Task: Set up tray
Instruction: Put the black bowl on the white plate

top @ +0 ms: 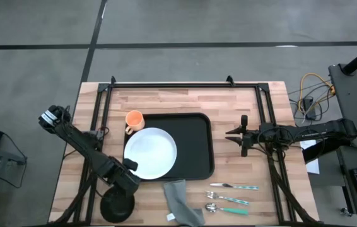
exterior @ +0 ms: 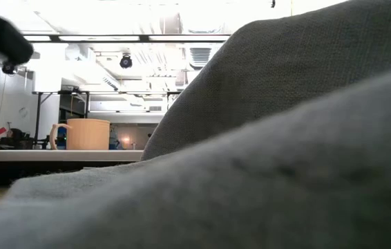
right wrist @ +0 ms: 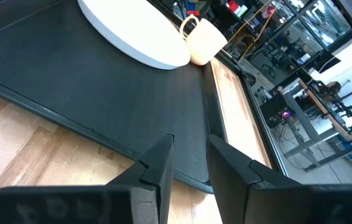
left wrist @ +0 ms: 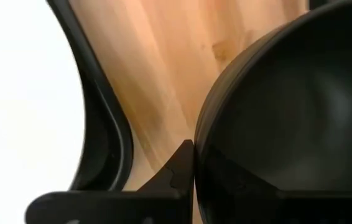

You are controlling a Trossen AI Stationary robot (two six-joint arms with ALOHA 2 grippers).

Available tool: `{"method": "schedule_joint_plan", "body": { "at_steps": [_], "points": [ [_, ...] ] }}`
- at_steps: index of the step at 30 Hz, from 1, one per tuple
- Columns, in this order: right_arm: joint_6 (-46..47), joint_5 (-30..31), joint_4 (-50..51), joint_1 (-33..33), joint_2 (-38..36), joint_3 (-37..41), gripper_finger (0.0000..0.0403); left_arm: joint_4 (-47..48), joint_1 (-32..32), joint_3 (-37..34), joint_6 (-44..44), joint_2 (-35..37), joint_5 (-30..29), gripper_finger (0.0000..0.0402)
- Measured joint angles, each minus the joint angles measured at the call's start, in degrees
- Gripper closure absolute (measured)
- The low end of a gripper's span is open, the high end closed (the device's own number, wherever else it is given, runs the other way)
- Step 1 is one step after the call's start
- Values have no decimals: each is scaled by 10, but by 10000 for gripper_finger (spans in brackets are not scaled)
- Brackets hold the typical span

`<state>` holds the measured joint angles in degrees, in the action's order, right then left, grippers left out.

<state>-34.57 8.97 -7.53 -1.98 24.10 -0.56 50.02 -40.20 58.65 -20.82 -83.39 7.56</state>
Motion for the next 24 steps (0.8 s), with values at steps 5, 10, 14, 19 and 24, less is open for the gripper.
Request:
{"method": "schedule_joint_plan", "body": {
  "at_steps": [5, 10, 14, 19, 24],
  "points": [
    [0, 0, 0, 0, 0, 0, 319, 16, 16, 25, 17, 24, -25, 401],
    [0, 0, 0, 0, 0, 0, 319, 31, 51, 50, 17, 40, -51, 401],
    [0, 0, 0, 0, 0, 0, 319, 40, 98, 58, 17, 41, -75, 401],
    [0, 0, 0, 0, 0, 0, 319, 59, 164, 57, 22, 36, -80, 401],
    [0, 0, 0, 0, 0, 0, 319, 60, 221, 55, 22, 36, -82, 401]
  ]
}}
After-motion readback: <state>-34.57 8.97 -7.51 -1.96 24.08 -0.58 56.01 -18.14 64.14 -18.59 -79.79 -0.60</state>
